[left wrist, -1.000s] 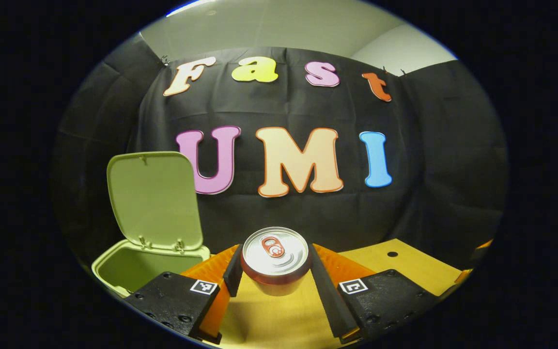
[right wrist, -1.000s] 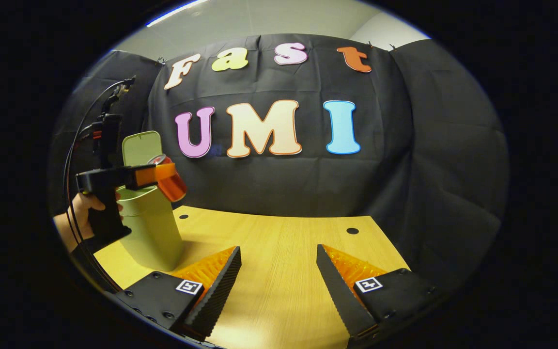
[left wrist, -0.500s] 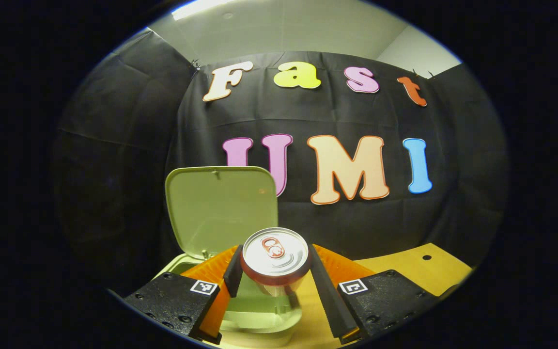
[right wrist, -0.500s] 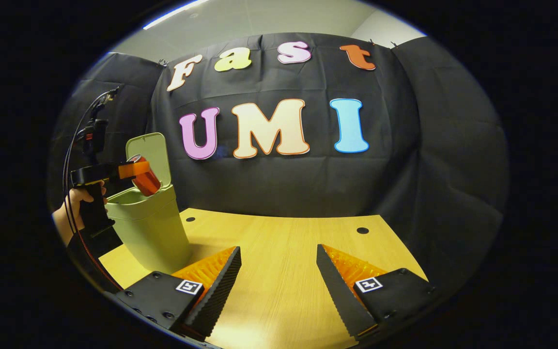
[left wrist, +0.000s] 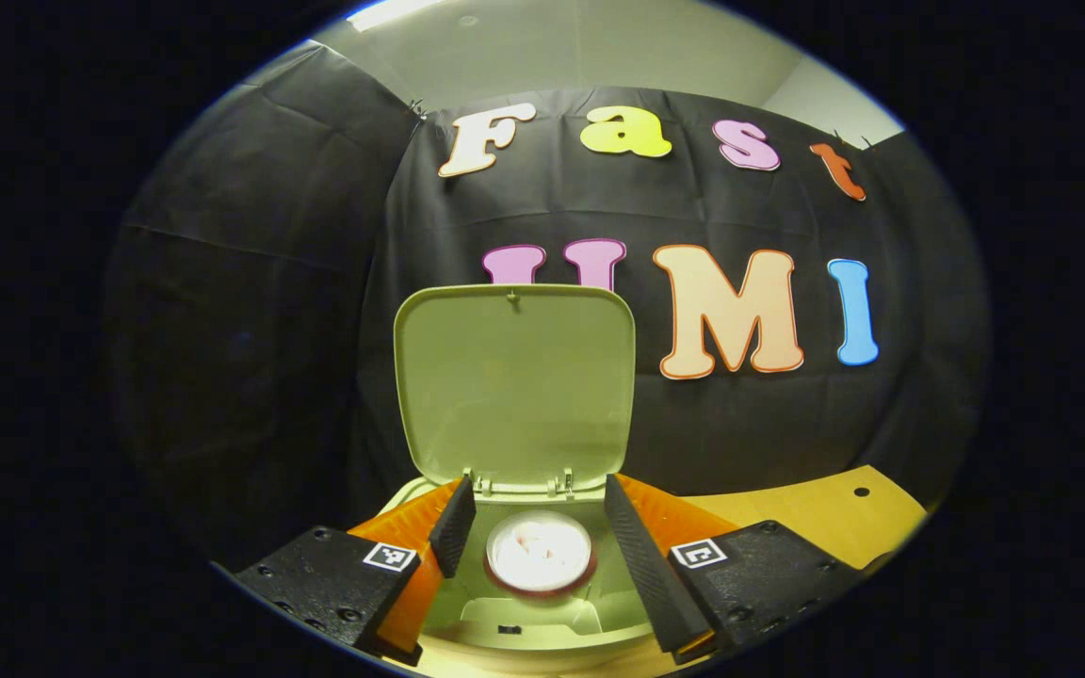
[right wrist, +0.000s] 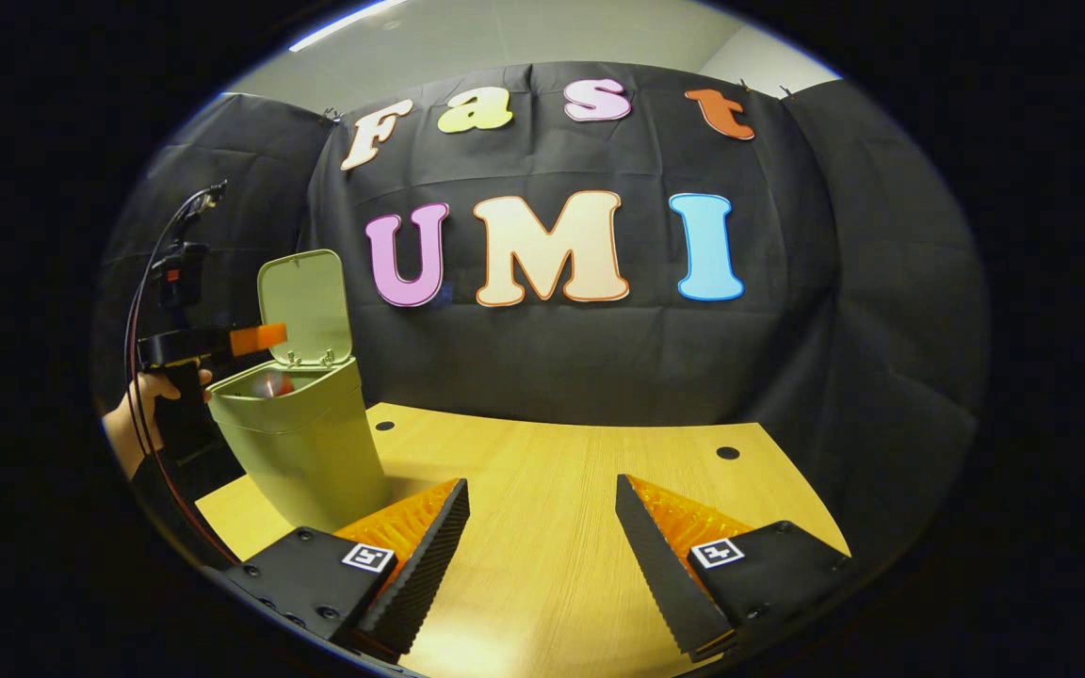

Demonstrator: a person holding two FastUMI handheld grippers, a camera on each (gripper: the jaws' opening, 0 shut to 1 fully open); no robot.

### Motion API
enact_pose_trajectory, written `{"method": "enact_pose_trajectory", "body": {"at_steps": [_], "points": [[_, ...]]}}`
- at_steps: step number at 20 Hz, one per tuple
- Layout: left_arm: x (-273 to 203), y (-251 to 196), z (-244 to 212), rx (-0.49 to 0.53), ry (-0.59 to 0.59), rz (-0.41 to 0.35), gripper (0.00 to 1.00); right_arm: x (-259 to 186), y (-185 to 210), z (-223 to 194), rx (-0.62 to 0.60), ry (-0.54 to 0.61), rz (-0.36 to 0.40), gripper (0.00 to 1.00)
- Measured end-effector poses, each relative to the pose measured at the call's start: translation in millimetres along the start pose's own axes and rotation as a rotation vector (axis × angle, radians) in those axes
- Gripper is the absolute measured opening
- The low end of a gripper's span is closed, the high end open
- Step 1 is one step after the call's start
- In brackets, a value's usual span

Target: Press the lid of the desktop garbage bin to open it, pick up the crumpled paper on the desktop and throw it into the bin, then pick up the pop can on the desktop and drop it into the bin, and finally close the garbage bin lid.

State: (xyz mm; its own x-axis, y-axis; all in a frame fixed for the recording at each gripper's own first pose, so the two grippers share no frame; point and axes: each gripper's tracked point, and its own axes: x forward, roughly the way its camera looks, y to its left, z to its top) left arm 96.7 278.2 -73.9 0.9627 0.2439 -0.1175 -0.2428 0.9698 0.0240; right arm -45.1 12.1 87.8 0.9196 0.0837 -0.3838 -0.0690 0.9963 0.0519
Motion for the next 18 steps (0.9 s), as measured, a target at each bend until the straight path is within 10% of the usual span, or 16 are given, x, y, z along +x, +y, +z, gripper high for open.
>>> {"method": "enact_pose_trajectory", "body": {"at_steps": [12,18], "points": [[51.4,24.1,146.6,0.023,-0.186,-0.138,0.88,10.5,52.4,-8.0,0.025,-0.009,-0.054,0.98],[100.4,22.1,140.7,0.047,-0.126,-0.152,0.88,9.7,43.3,-9.3,0.019,-0.008,-0.092,0.98]]}}
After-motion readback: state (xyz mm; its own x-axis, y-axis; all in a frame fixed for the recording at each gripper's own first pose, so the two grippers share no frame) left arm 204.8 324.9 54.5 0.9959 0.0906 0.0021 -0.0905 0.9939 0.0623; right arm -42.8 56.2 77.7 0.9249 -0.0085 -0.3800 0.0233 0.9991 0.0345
